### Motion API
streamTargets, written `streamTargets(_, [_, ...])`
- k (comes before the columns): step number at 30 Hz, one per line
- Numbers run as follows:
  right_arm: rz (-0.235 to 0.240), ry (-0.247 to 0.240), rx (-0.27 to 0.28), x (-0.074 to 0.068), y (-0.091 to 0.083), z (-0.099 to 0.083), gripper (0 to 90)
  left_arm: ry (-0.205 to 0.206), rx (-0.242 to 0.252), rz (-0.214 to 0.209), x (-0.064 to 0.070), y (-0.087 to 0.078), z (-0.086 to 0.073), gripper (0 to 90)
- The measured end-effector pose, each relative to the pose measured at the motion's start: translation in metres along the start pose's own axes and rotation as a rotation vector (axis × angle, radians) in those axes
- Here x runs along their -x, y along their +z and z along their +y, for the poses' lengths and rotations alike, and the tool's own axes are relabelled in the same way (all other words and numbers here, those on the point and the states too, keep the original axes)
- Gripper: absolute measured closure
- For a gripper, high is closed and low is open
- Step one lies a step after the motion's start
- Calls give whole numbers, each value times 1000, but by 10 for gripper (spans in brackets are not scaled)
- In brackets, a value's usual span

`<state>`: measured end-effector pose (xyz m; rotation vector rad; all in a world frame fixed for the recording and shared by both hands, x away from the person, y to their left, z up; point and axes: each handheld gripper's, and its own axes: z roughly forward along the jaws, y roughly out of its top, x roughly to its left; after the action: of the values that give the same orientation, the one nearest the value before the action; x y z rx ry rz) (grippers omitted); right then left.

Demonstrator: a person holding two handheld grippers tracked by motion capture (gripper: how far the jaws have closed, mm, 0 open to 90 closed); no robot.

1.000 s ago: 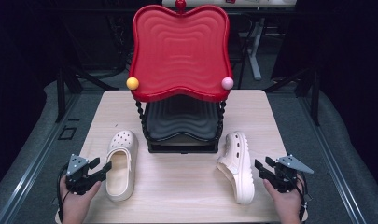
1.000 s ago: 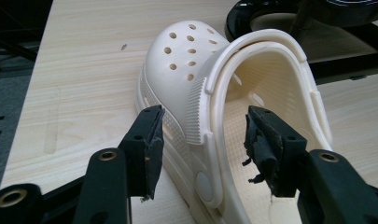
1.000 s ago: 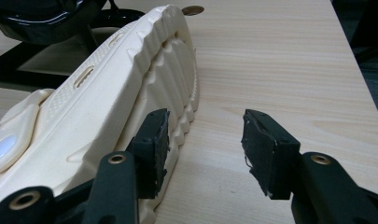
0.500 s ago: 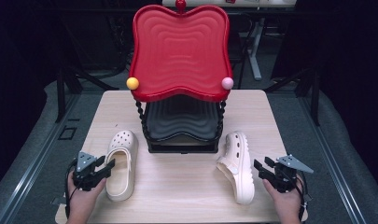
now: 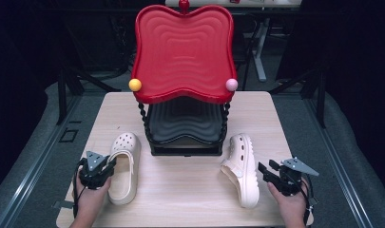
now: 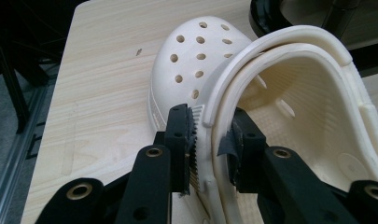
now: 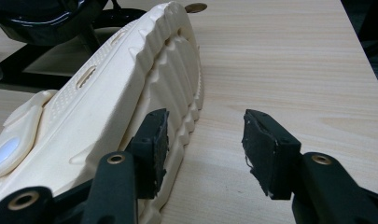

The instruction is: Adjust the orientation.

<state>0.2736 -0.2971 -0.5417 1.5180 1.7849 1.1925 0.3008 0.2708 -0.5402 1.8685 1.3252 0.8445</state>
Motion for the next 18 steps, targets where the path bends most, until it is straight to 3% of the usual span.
streamTargets(12, [4, 5, 11, 1, -4, 1, 498, -4, -20, -54, 9, -11, -1, 732])
streamTargets(18, [-2, -31, 46, -7, -10, 5, 530, -13, -32, -82, 19, -19, -3, 732])
